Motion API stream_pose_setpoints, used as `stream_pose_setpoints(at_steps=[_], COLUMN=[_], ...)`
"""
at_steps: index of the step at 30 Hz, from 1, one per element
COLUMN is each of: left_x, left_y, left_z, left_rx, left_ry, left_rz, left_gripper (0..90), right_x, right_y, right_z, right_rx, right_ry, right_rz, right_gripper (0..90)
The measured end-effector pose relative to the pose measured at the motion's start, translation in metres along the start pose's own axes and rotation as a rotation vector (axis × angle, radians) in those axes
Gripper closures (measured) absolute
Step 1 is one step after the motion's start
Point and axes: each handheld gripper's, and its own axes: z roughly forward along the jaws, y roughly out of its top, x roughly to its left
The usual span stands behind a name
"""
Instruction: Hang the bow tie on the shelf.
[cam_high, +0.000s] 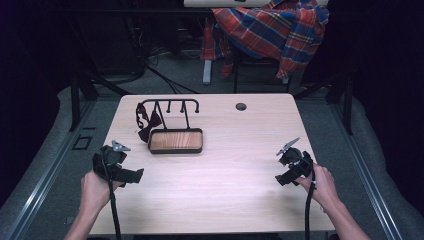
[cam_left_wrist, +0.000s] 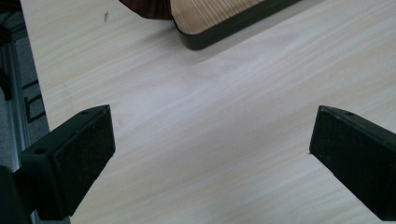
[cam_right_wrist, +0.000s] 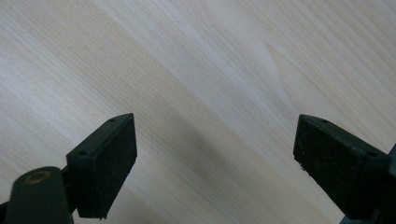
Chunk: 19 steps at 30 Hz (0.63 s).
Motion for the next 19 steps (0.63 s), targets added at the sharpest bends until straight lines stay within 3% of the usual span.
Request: stream_pose_setpoints(at_steps=[7,12,14,16,17,18,19], left_x=[-0.006,-0.002,0.0,0.002,0.003,0.005,0.005], left_y=[-0.021,-0.027,-0.028,-0.027,-0.027,-0.026,-0.026], left_z=[0.009,0.012,0.013,0.015,0.015,0.016,0.016], left_rx=[0.05,0.059,0.064,0.062,0.057,0.058,0.058], left_ry=[0.004,-0.02,-0.018,-0.013,-0.014,-0.014,-0.014], left_rz=[0.023,-0.006,-0.001,-0.007,-0.016,-0.022,-0.022], left_gripper=[0.0,0.0,0.1,0.0,0.0,0.0,0.1], right_x=[0.0,0.001,0.003,0.001,0.004,0.001,0.001], right_y=[0.0,0.0,-0.001,0.0,-0.002,0.0,-0.001], right_z=[0.001,0.001,0.003,0.0,0.005,0.001,0.002], right_rx=[0.009,0.011,-0.022,0.015,-0.05,0.014,-0.001], right_ry=[0.005,0.001,0.013,0.015,0.015,0.004,0.008], right_rz=[-0.009,-0.021,0.007,-0.024,0.027,-0.022,-0.011], right_gripper=[13.1,13.1,13.1,13.1,13.1,13.1,13.1])
